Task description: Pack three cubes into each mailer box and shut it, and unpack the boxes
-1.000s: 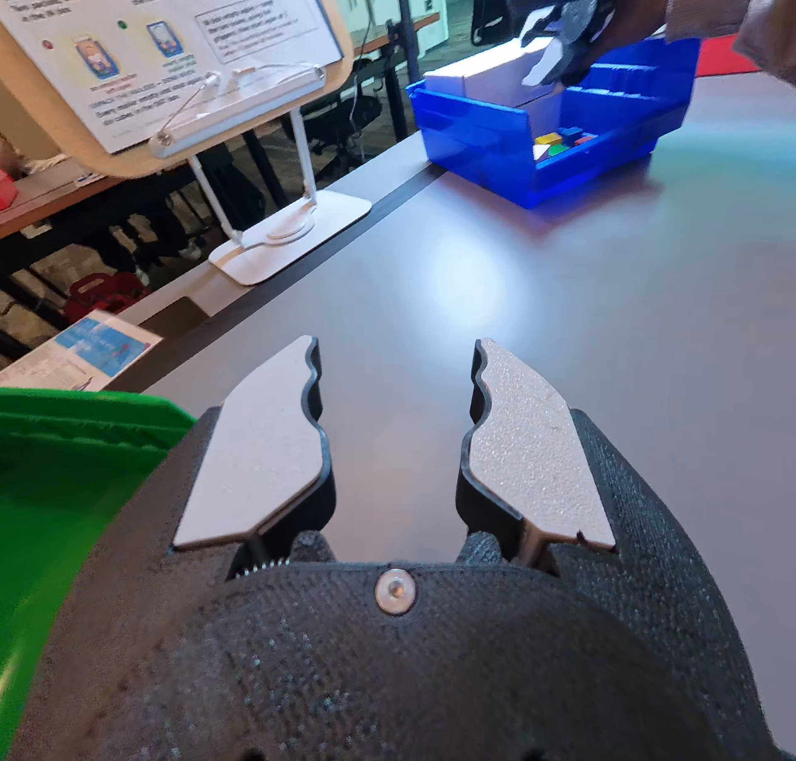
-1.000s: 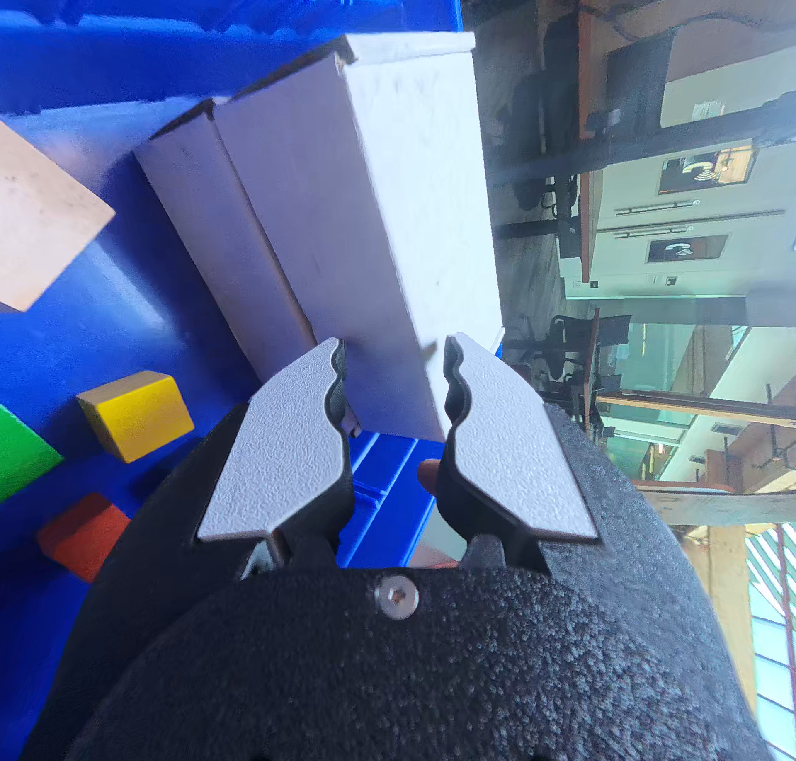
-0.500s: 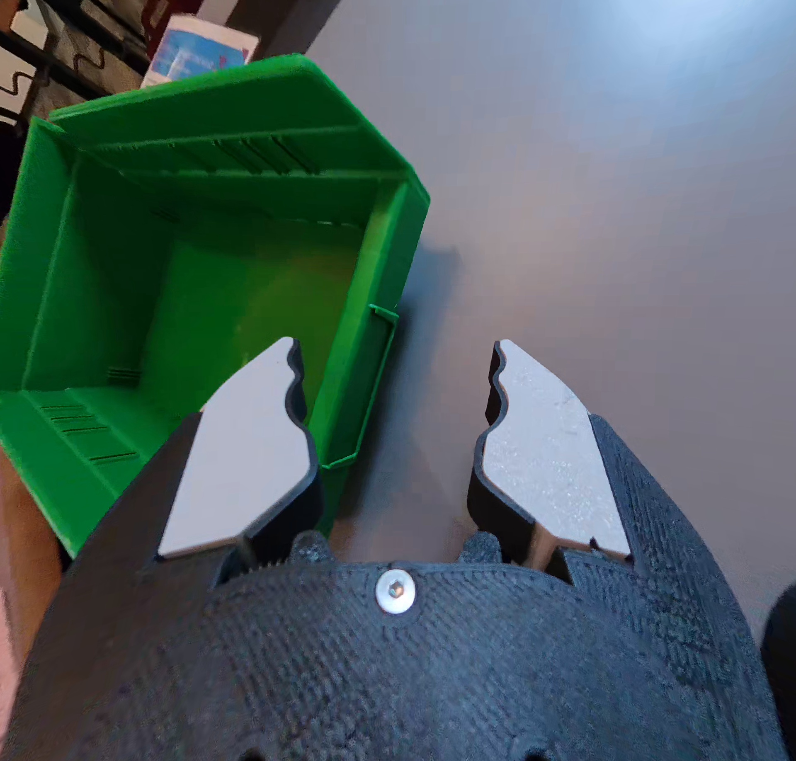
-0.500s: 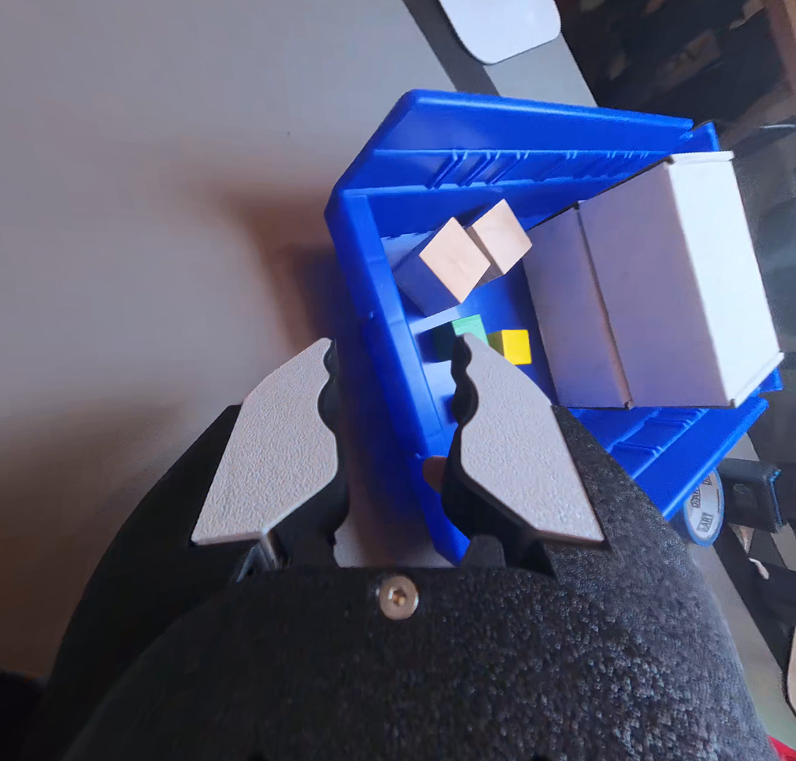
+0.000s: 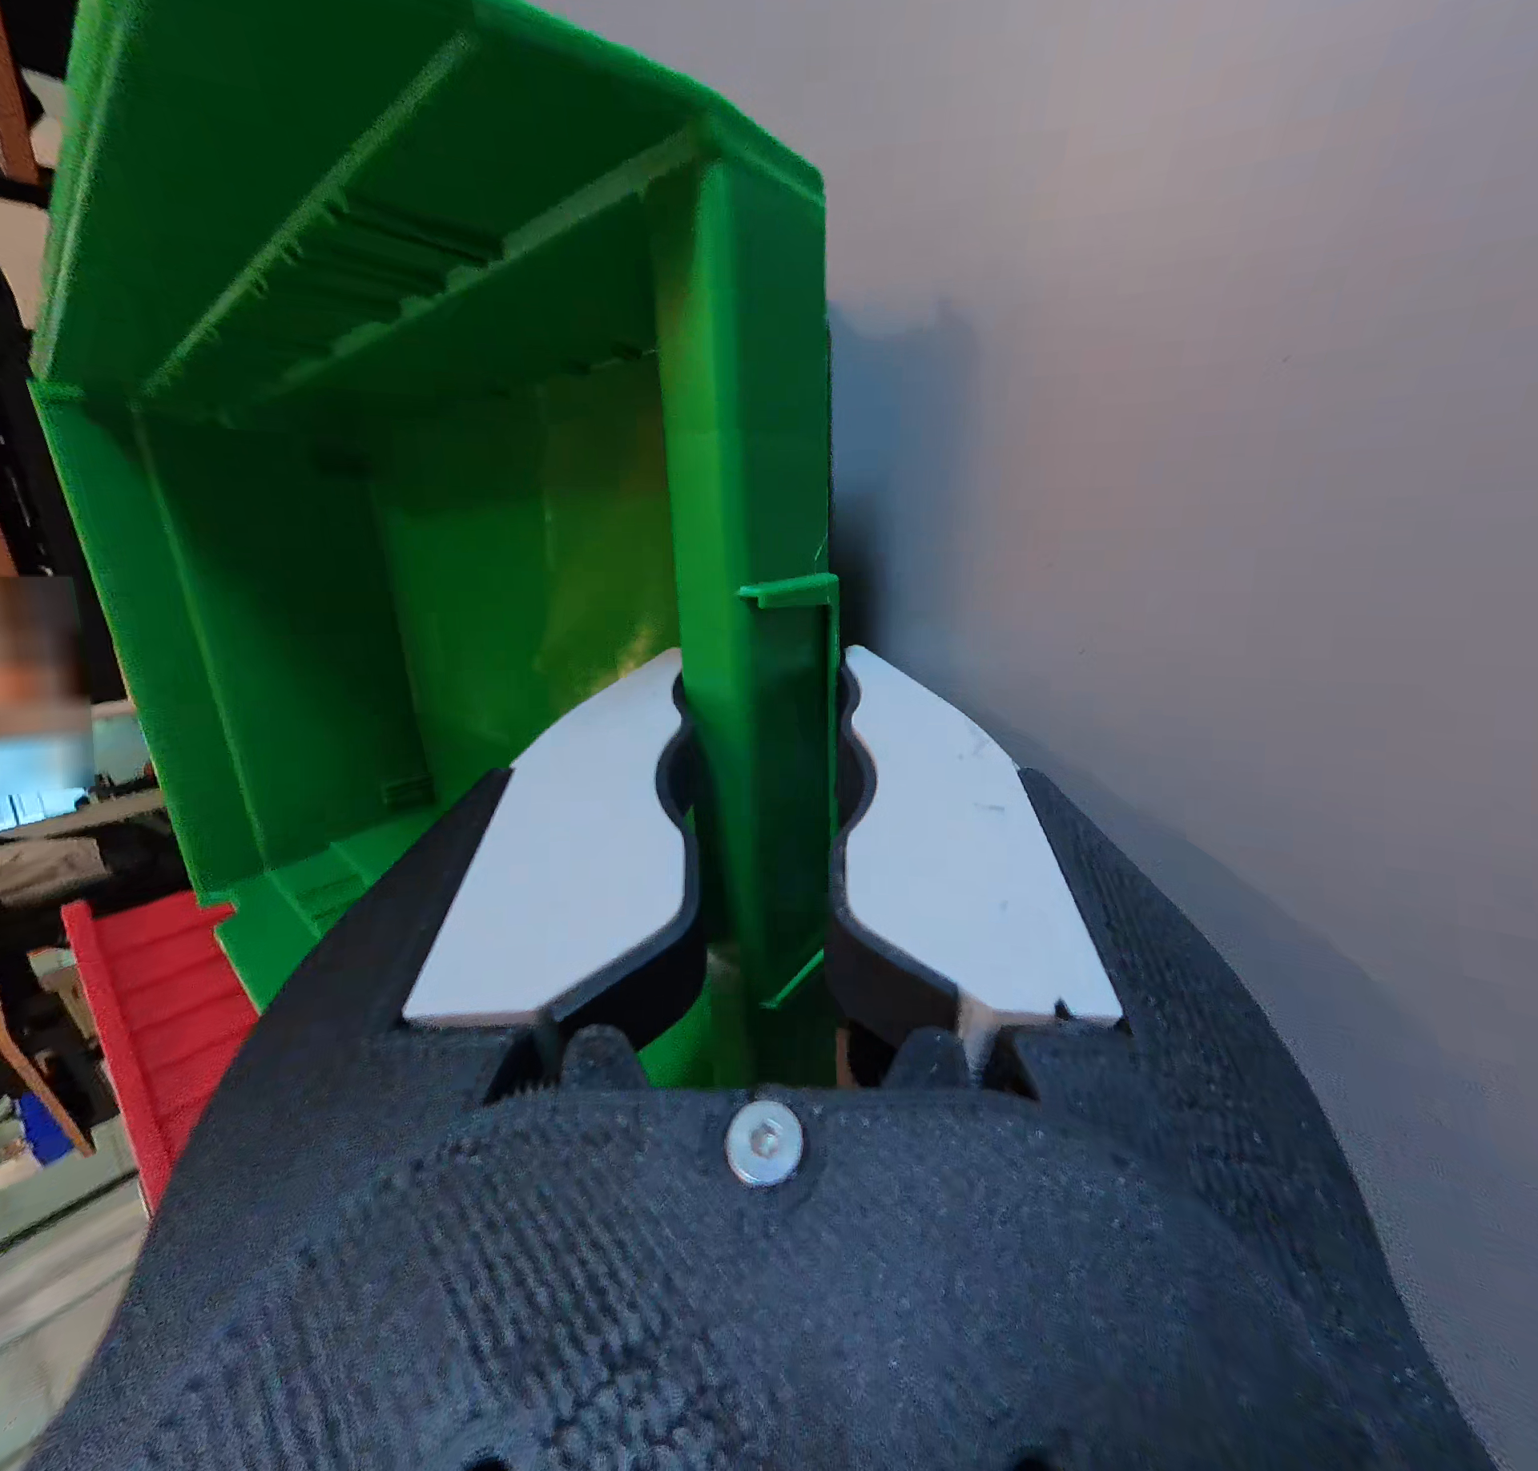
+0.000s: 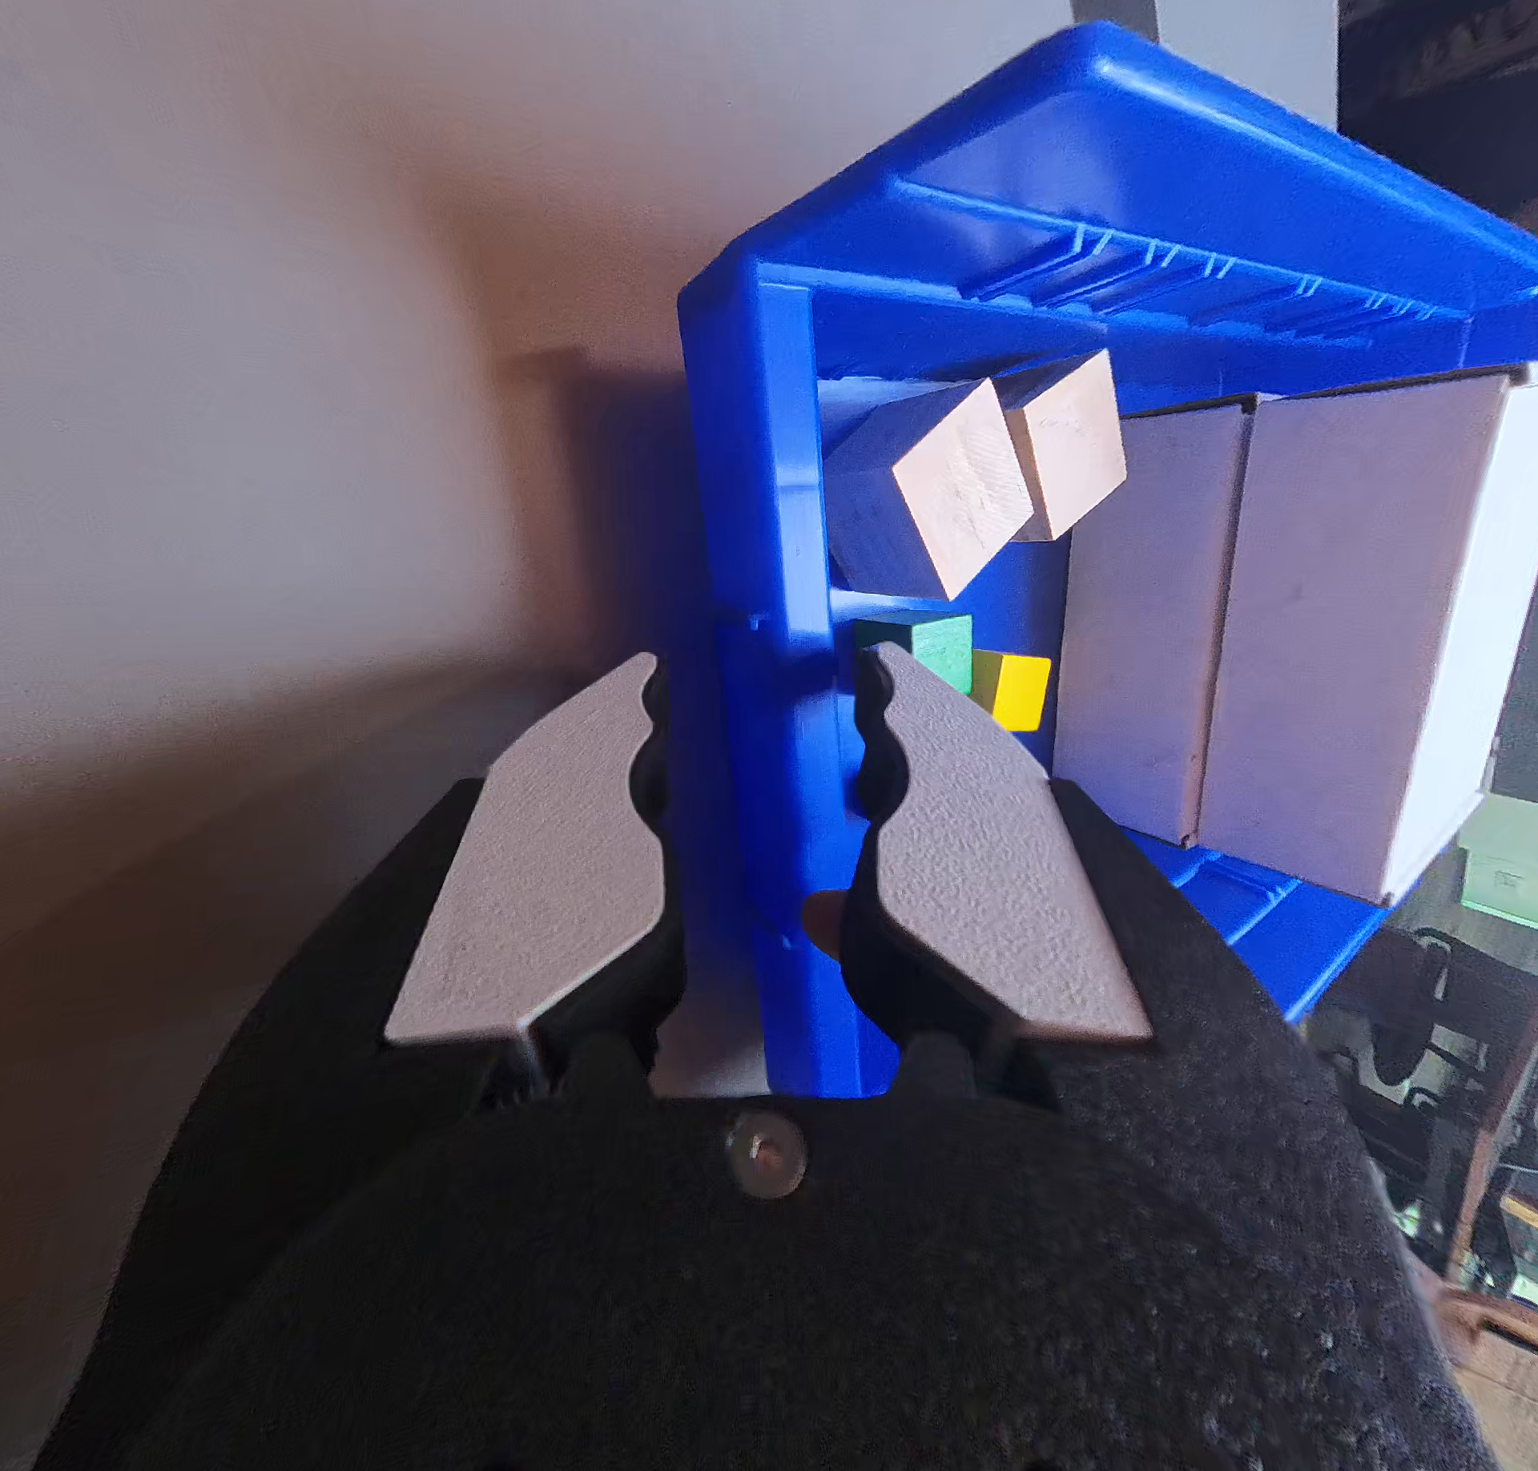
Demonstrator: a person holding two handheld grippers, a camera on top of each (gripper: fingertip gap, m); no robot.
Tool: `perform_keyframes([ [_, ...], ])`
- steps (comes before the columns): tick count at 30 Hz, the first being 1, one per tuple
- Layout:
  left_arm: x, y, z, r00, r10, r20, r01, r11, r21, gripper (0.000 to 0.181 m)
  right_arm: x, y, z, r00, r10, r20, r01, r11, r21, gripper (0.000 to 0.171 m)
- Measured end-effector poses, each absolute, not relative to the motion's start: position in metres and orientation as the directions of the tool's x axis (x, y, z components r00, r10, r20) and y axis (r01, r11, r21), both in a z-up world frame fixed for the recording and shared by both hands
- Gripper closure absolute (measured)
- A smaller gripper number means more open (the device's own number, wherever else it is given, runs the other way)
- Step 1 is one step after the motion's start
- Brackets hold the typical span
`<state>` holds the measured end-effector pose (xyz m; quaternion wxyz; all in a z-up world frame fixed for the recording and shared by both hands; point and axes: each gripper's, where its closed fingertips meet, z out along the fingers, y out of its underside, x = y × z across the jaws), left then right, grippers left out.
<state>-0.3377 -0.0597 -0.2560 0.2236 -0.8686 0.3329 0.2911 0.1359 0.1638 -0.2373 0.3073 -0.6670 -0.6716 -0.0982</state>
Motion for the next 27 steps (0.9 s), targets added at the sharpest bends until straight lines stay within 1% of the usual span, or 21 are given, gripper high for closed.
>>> perform_keyframes([
  [3, -0.313, -0.051, -0.256, 0.621, -0.467, -0.63, -0.733, -0.63, -0.255, 0.152, 0.139, 0.17, -0.241, 0.029, 0.832, 0.554, 0.974, 0.101, -0.202, 0.136],
  [5, -0.298, -0.046, -0.256, 0.592, -0.484, -0.644, -0.759, -0.604, -0.243, 0.152, 0.138, 0.17, -0.243, -0.017, 0.831, 0.556, 0.98, 0.125, -0.158, 0.142],
  [9, -0.252, -0.035, -0.256, 0.522, -0.555, -0.647, -0.834, -0.49, -0.253, 0.151, 0.137, 0.17, -0.243, -0.145, 0.781, 0.608, 0.978, 0.207, -0.032, 0.141],
  [11, -0.227, -0.029, -0.256, 0.479, -0.589, -0.651, -0.868, -0.431, -0.248, 0.151, 0.135, 0.163, -0.242, -0.195, 0.754, 0.627, 0.969, 0.246, 0.005, 0.14],
  [13, -0.203, -0.021, -0.256, 0.427, -0.613, -0.665, -0.899, -0.365, -0.241, 0.151, 0.129, 0.146, -0.242, -0.223, 0.744, 0.63, 0.959, 0.284, 0.005, 0.14],
  [18, -0.156, 0.002, -0.255, 0.316, -0.651, -0.691, -0.949, -0.228, -0.219, 0.151, 0.106, 0.077, -0.241, -0.303, 0.706, 0.64, 0.906, 0.422, -0.037, 0.14],
  [21, -0.133, 0.02, -0.252, 0.285, -0.639, -0.715, -0.958, -0.17, -0.23, 0.149, 0.098, 0.043, -0.239, -0.358, 0.612, 0.705, 0.871, 0.491, 0.015, 0.139],
  [22, -0.127, 0.026, -0.248, 0.296, -0.623, -0.725, -0.954, -0.157, -0.254, 0.144, 0.096, 0.032, -0.238, -0.368, 0.584, 0.724, 0.861, 0.508, 0.027, 0.139],
  [24, -0.124, 0.032, -0.24, 0.364, -0.593, -0.718, -0.93, -0.181, -0.321, 0.129, 0.094, 0.007, -0.236, -0.342, 0.569, 0.748, 0.849, 0.529, -0.014, 0.14],
  [25, -0.12, 0.03, -0.233, 0.425, -0.58, -0.695, -0.9, -0.185, -0.395, 0.127, 0.091, -0.009, -0.232, -0.302, 0.58, 0.757, 0.833, 0.546, -0.086, 0.138],
  [26, -0.115, 0.026, -0.224, 0.494, -0.562, -0.663, -0.856, -0.18, -0.485, 0.129, 0.088, -0.029, -0.225, -0.239, 0.623, 0.745, 0.81, 0.551, -0.201, 0.13],
  [27, -0.109, 0.018, -0.212, 0.567, -0.544, -0.619, -0.796, -0.167, -0.582, 0.133, 0.087, -0.047, -0.214, -0.154, 0.69, 0.707, 0.779, 0.526, -0.343, 0.128],
])
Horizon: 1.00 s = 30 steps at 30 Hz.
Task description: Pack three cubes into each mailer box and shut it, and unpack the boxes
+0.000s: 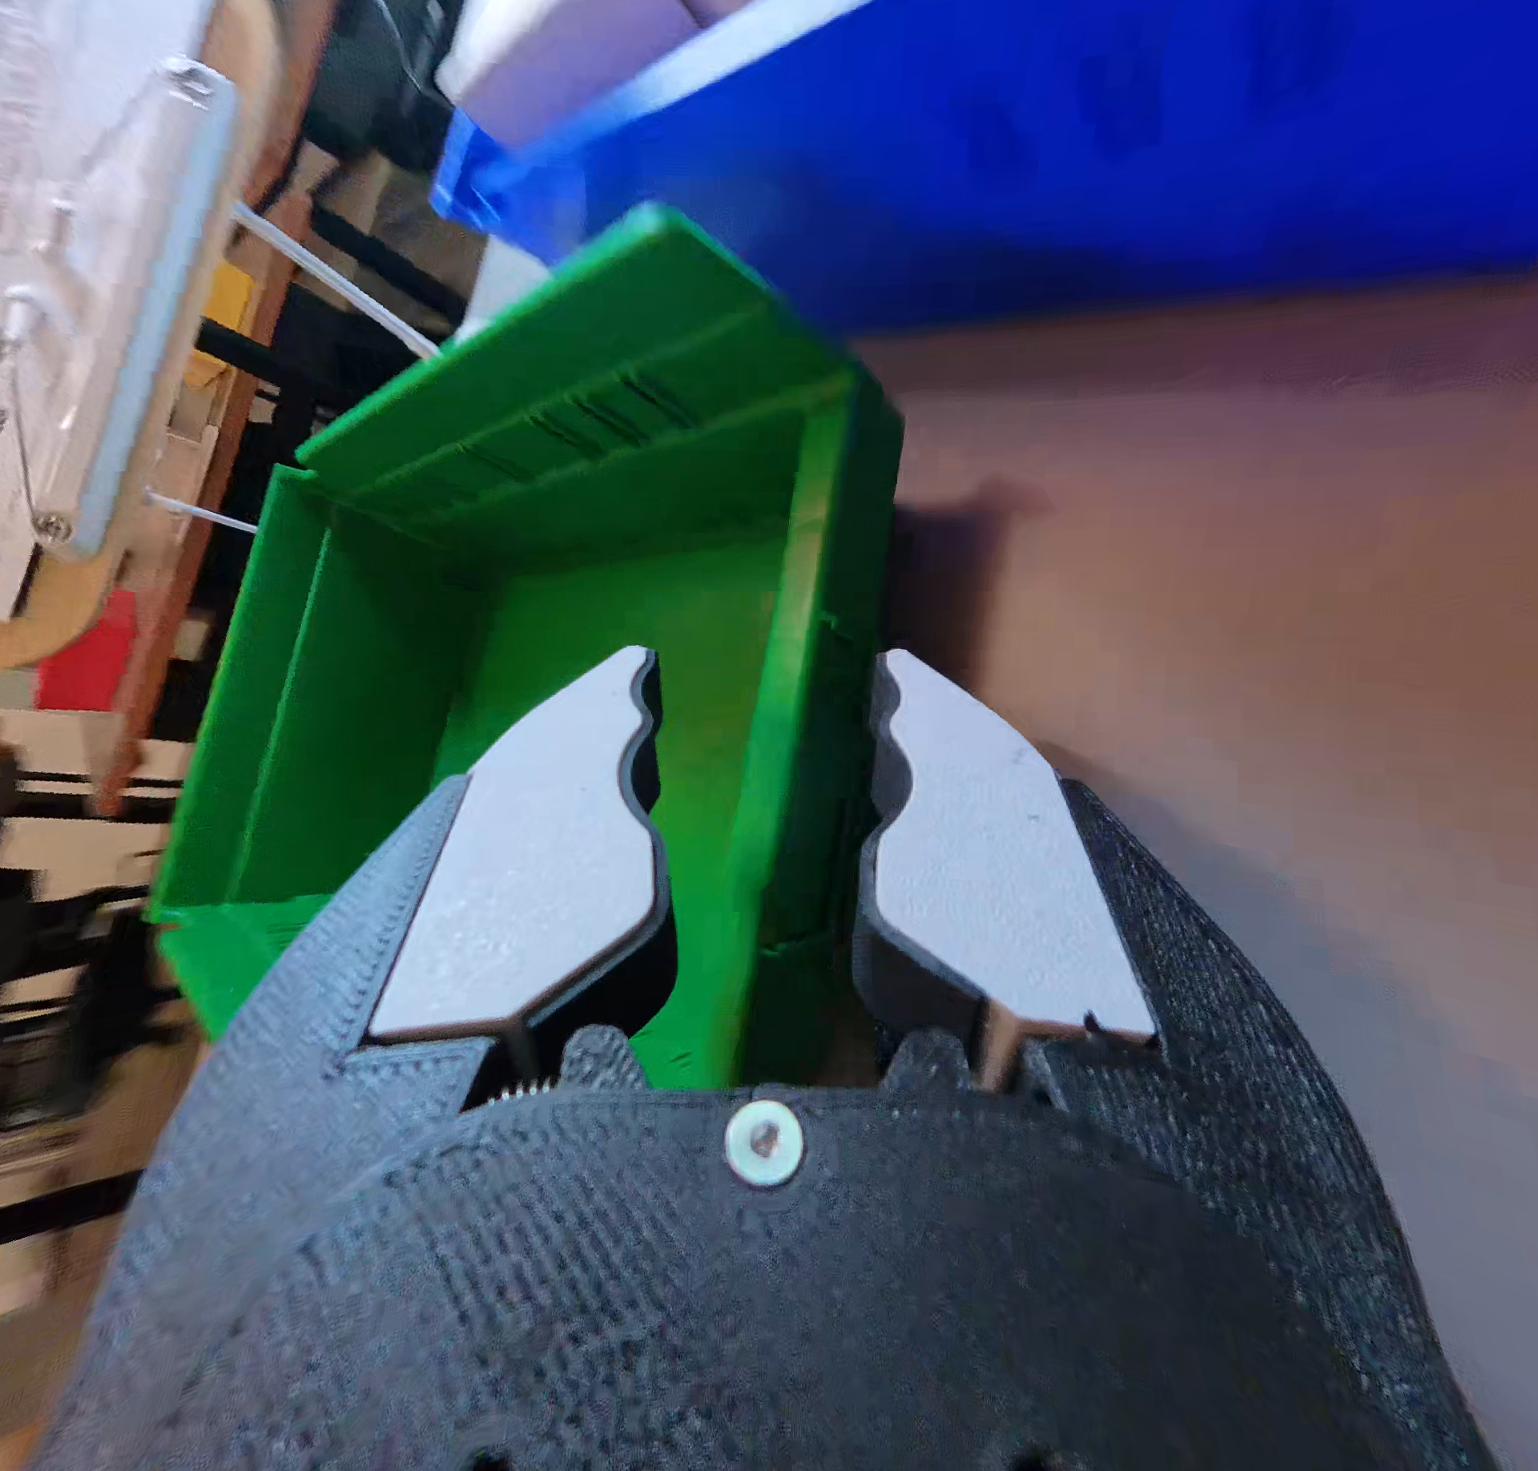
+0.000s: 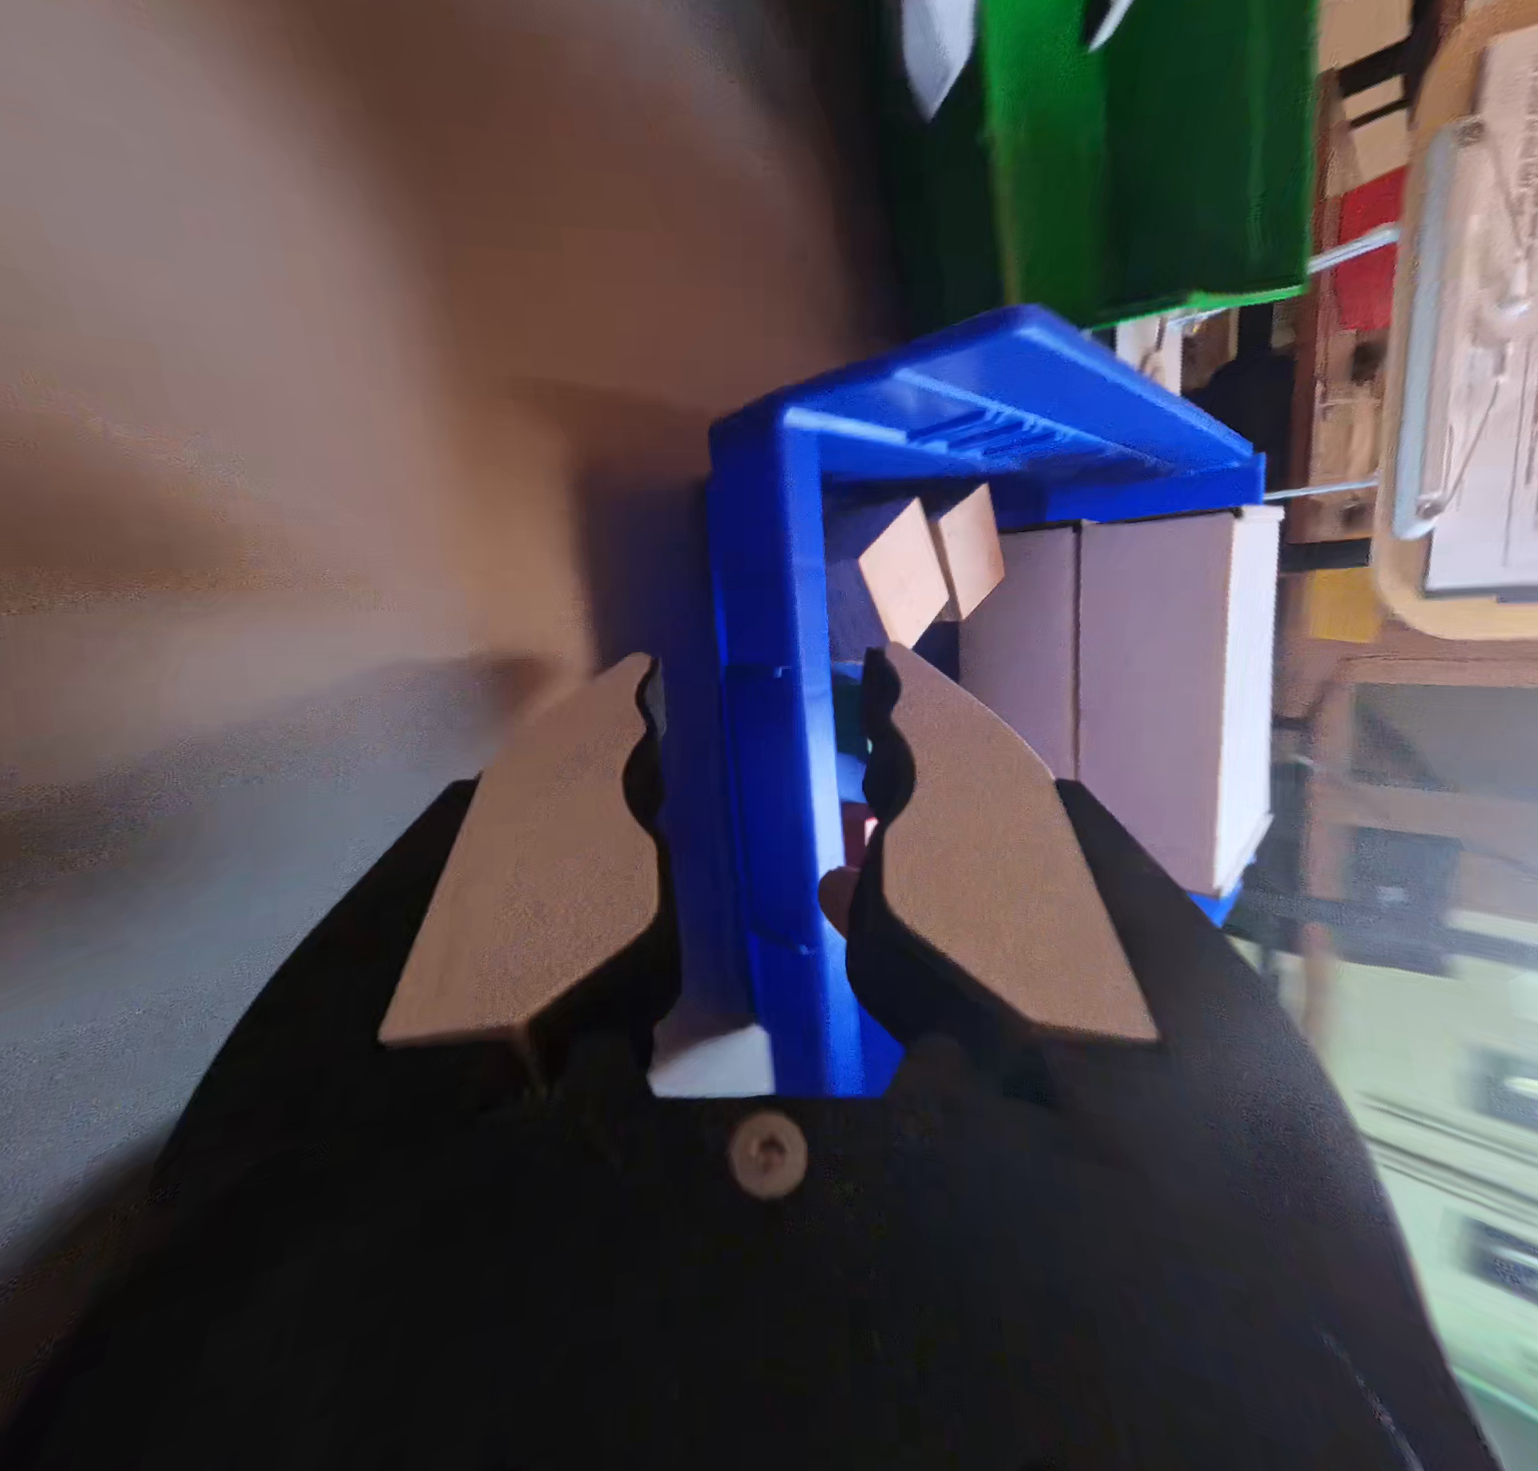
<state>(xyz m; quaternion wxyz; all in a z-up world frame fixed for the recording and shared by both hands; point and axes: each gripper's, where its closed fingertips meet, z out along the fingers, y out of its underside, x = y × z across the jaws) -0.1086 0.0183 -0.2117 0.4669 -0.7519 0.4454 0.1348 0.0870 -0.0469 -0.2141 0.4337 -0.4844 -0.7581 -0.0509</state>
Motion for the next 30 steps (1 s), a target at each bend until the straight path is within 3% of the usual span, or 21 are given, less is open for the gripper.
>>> perform_keyframes([
  [3, -0.073, -0.018, -0.178, 0.783, -0.563, -0.266, -0.444, -0.205, -0.872, 0.135, 0.107, -0.06, -0.163, 0.203, 0.849, 0.488, 0.574, 0.3, -0.762, 0.121],
  [5, -0.049, -0.041, -0.164, 0.833, -0.553, 0.002, -0.186, -0.284, -0.941, 0.135, 0.15, -0.027, -0.134, 0.488, 0.803, 0.343, 0.396, 0.147, -0.906, 0.123],
  [7, -0.026, -0.057, -0.155, 0.845, -0.522, 0.121, -0.048, -0.299, -0.953, 0.132, 0.196, 0.005, -0.13, 0.672, 0.723, 0.159, 0.236, -0.006, -0.972, 0.124],
  [12, 0.013, -0.047, -0.174, 0.923, -0.381, 0.05, -0.071, -0.299, -0.952, 0.129, 0.212, 0.043, -0.172, 0.715, 0.698, -0.035, 0.191, -0.244, -0.951, 0.118],
  [16, 0.026, -0.012, -0.202, 0.936, -0.35, -0.03, -0.161, -0.35, -0.923, 0.135, 0.201, 0.068, -0.197, 0.729, 0.683, 0.049, 0.328, -0.285, -0.901, 0.119],
  [17, 0.033, -0.009, -0.203, 0.923, -0.384, -0.01, -0.158, -0.356, -0.921, 0.146, 0.195, 0.068, -0.202, 0.713, 0.7, 0.027, 0.327, -0.299, -0.896, 0.131],
  [18, 0.032, -0.004, -0.204, 0.928, -0.372, -0.014, -0.16, -0.365, -0.917, 0.147, 0.189, 0.068, -0.203, 0.706, 0.708, -0.001, 0.304, -0.304, -0.903, 0.152],
  [25, 0.034, -0.002, -0.192, 0.914, -0.374, -0.158, -0.274, -0.28, -0.92, 0.16, 0.2, 0.056, -0.19, 0.735, 0.659, 0.159, 0.355, -0.175, -0.918, 0.156],
  [30, 0.034, -0.026, -0.138, 0.898, -0.325, -0.298, -0.343, -0.092, -0.935, 0.162, 0.204, 0.029, -0.143, 0.767, 0.582, 0.271, 0.317, 0.023, -0.948, 0.156],
])
